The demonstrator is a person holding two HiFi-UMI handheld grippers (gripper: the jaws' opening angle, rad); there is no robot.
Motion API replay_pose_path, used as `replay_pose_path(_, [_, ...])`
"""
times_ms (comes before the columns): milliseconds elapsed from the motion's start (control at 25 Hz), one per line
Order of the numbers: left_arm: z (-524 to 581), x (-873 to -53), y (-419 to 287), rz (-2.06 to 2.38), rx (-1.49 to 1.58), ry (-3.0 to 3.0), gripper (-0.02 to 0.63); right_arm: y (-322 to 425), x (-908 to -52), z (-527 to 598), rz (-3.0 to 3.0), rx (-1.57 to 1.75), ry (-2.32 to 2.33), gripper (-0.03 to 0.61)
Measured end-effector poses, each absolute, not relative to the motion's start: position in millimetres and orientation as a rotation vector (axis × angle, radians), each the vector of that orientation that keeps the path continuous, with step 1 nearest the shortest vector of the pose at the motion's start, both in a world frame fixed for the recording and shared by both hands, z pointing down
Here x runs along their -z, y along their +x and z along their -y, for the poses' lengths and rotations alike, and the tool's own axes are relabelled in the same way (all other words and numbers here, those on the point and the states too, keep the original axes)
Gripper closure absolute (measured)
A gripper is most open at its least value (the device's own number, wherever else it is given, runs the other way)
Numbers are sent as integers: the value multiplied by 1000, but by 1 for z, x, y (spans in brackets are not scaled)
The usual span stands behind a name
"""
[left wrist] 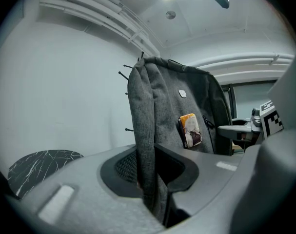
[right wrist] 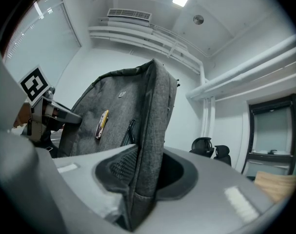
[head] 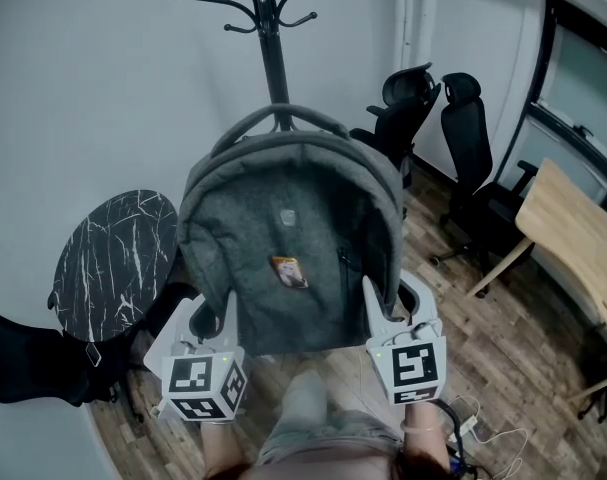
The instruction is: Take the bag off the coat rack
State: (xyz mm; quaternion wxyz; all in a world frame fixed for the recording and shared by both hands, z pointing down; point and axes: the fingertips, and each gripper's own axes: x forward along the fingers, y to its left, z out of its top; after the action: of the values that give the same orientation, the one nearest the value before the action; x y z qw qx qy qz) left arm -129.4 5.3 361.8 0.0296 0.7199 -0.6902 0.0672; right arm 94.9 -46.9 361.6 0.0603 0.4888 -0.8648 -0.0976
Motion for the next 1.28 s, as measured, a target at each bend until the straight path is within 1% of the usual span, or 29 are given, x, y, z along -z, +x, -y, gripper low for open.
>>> replay_pose_path(640, [-21, -361, -120, 2088, -224, 2243, 538, 105, -360, 27, 2591, 298, 1500, 476])
replay_pose_path(1280, [6, -356, -149, 2039, -217, 2266, 538, 75, -354, 49, 2550, 275, 1514, 476])
